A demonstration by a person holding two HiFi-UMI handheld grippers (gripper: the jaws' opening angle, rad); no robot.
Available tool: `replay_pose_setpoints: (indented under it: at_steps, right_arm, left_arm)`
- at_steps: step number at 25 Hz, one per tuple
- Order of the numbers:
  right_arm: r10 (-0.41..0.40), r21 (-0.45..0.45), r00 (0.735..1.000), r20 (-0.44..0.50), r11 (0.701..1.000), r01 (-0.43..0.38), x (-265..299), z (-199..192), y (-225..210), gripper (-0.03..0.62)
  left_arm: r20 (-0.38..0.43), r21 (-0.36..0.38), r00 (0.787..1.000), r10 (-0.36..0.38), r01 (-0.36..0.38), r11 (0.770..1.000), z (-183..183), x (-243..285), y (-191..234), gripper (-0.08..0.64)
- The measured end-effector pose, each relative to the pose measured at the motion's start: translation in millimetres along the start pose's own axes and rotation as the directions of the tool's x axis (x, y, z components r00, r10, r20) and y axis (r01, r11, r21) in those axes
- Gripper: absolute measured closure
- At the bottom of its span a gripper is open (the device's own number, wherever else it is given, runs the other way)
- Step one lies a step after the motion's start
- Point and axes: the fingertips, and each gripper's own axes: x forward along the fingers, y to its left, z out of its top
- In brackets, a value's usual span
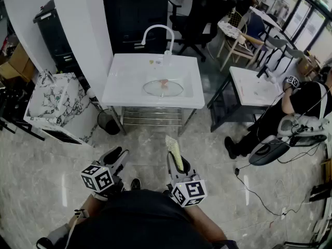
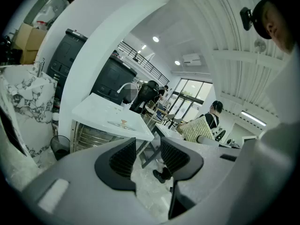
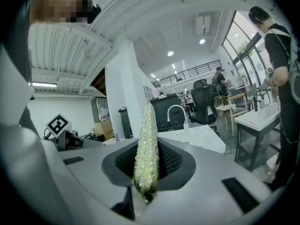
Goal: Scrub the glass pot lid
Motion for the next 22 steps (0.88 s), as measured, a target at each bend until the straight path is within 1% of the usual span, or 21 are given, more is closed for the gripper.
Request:
replay_pose_setpoints:
  at_steps: [6,10,13,17,22]
  right_arm:
    - [-0.003,-0.002,1.000,0.000,1.000,0.003,20,2,10,0.526]
    - [-0.018,-0.016,1.000,-0.004,1.000,0.018,30,0,15,0.526]
    - [-0.029,0.000,1.000,-0.001,1.000,0.029,40,-2,20,0.526]
    - [-0.052,0.008,0.999,-0.009,0.999,0.052,55,-7,31,0.526]
    - [-0.113,0.026,0.992,-0.051,0.993,0.115,65,-22,32,0.526]
  left_arm:
    - [0.012,-0.009,1.000,-0.010,0.010,1.000,16,1,18,0.393]
    - [0.006,-0.014,1.000,-0.028,0.028,1.000,21,5,30,0.393]
    - [-0.004,-0.018,0.999,-0.048,0.047,0.999,26,9,41,0.393]
    - [-0.036,-0.027,0.996,-0.087,0.086,0.996,30,17,59,0.394]
    - [-0.105,-0.039,0.986,-0.131,0.127,0.991,24,31,83,0.393]
